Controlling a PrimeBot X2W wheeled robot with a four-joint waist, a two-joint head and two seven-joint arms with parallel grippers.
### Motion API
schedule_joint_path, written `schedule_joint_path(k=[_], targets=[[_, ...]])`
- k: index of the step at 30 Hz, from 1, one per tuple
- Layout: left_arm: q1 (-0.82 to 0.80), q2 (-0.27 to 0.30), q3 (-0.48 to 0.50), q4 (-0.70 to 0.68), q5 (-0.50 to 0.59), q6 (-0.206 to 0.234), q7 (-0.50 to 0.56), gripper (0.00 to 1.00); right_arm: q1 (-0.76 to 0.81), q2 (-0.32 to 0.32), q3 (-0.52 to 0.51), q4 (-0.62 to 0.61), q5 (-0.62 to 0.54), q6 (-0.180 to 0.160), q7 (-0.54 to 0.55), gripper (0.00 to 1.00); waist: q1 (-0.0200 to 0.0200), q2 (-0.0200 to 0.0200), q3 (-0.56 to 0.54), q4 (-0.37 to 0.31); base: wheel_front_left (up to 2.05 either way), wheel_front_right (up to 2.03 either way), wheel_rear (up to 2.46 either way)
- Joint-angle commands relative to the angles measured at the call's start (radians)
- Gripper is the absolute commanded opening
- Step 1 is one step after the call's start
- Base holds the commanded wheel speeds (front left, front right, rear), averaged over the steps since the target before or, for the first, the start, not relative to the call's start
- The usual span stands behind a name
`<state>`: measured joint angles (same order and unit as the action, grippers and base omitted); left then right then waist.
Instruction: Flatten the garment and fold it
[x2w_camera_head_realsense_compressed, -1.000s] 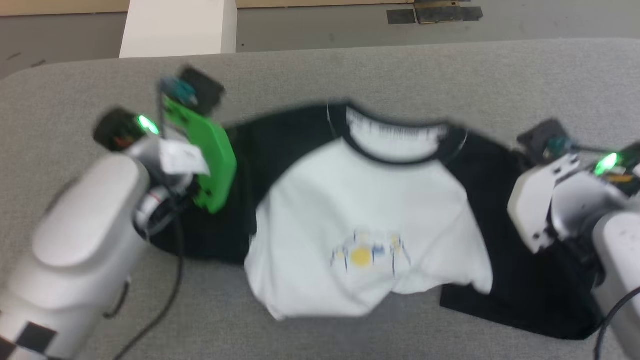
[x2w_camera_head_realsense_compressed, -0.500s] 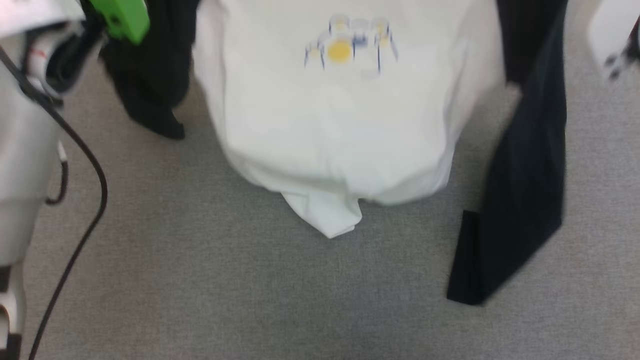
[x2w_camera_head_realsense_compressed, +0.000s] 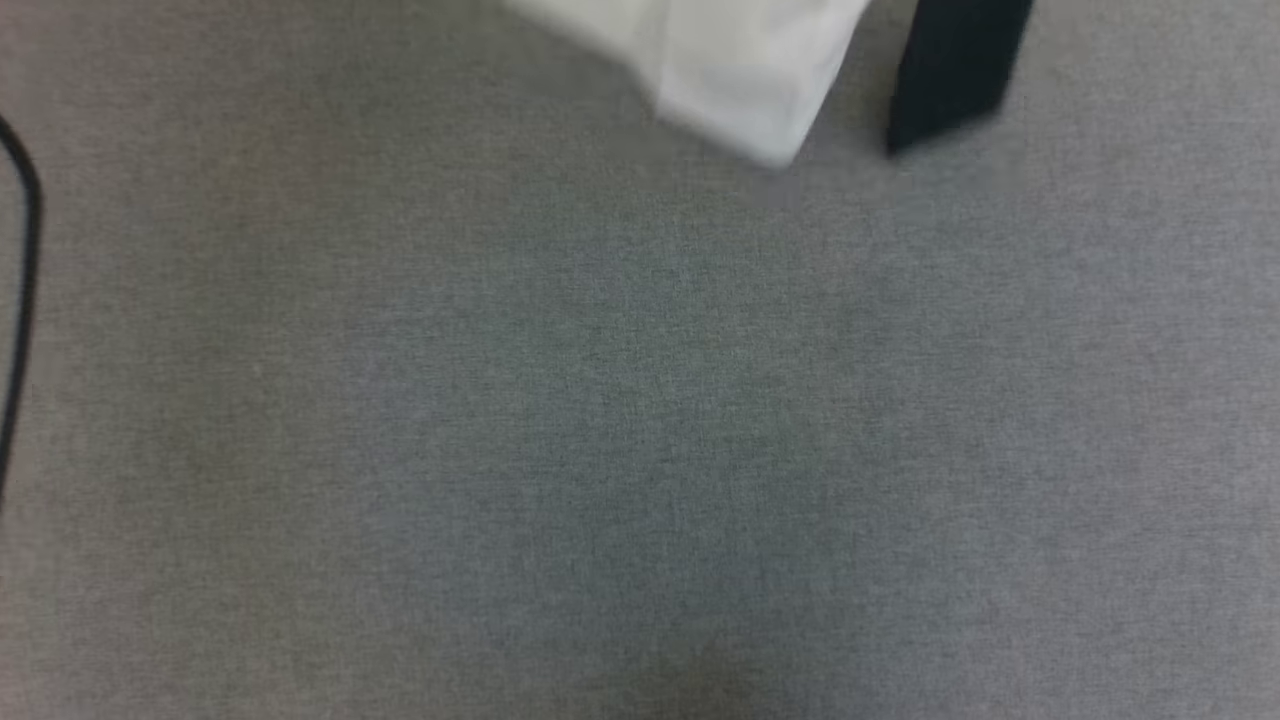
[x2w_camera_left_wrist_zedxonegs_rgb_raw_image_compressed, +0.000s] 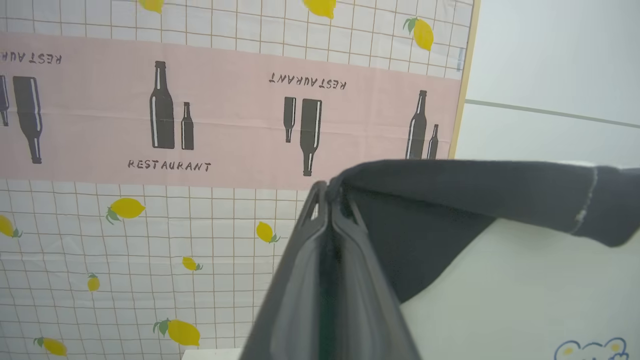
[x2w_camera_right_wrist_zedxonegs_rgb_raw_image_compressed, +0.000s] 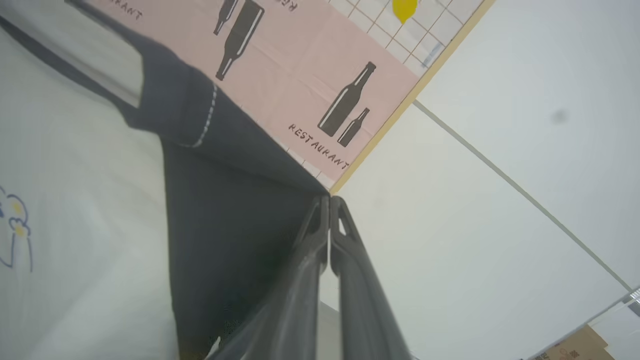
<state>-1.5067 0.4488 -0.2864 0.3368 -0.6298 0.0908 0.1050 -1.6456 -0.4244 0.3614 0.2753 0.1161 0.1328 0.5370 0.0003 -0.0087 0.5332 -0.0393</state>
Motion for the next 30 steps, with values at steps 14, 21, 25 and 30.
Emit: schedule_joint_path(k=[14, 21, 25, 30], targets=[[0.0, -0.017, -0.017, 0.147, 0.008, -0.063, -0.105, 0.0, -0.056, 0.079, -0.052, 0.271, -0.092, -0.002, -0.227, 0.0, -0.0003, 0.0084, 0.055, -0.007, 0.0, 0.0, 0.0], [0.199, -0.011, -0.083, 0.228, -0.009, -0.139, -0.091, 0.0, 0.203, 0.048, 0.047, 0.269, 0.039, -0.002, -0.247, 0.0, -0.0003, 0.0084, 0.0, -0.011, 0.0, 0.0, 0.0], [0.342, 0.003, -0.138, 0.241, -0.012, -0.166, -0.049, 0.0, 0.373, 0.012, 0.096, 0.208, 0.127, -0.002, -0.229, 0.0, -0.0003, 0.0084, -0.061, -0.012, 0.0, 0.0, 0.0], [0.56, 0.021, -0.203, 0.202, -0.051, -0.191, 0.033, 0.0, 0.629, -0.061, 0.133, 0.06, 0.236, -0.002, -0.145, 0.0, -0.0003, 0.0084, -0.151, -0.005, 0.0, 0.0, 0.0]])
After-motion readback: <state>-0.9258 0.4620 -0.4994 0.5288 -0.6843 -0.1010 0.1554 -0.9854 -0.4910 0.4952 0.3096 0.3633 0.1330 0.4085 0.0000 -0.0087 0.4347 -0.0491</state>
